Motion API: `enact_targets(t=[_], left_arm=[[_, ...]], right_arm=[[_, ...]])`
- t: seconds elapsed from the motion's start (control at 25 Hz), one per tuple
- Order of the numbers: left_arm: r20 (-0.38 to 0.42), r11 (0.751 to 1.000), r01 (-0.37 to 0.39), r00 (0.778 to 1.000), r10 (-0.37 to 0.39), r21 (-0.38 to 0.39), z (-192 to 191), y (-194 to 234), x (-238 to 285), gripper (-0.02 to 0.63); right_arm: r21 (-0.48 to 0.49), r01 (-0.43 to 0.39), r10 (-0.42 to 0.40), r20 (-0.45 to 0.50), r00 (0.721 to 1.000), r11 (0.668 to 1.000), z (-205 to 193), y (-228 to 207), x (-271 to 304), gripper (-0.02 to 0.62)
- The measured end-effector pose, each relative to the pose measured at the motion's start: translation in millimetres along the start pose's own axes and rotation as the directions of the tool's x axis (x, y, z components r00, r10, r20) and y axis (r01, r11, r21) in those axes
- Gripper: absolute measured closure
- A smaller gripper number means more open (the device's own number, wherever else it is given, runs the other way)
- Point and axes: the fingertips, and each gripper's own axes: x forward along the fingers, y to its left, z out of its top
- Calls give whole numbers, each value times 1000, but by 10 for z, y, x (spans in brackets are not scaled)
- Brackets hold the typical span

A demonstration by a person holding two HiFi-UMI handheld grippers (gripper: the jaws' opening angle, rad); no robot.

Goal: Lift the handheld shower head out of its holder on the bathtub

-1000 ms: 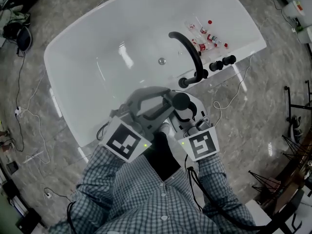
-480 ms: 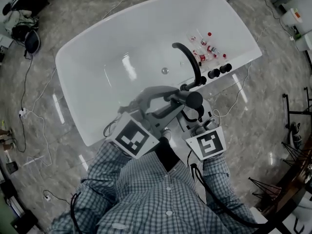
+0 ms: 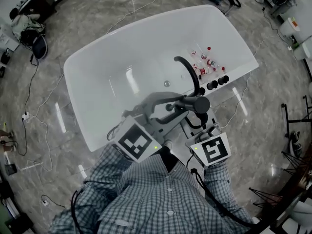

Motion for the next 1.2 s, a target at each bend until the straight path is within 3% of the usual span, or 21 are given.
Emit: enact_targets(t=[0.36, 0.64, 1.2], left_arm=[[60, 999, 3, 998, -6, 53, 465, 14, -114, 482], [129, 1000, 3, 992, -6, 28, 719, 122, -96, 482], [132, 995, -16, 991, 2, 98, 1078, 158, -255, 482]], right_arm=[[-5, 15, -15, 42, 999, 1000, 449, -34, -139, 474], [-38, 18, -15, 76, 997, 999, 697, -165, -181, 474], [-18, 11, -9, 113, 994, 1000, 1000, -137, -258, 474]])
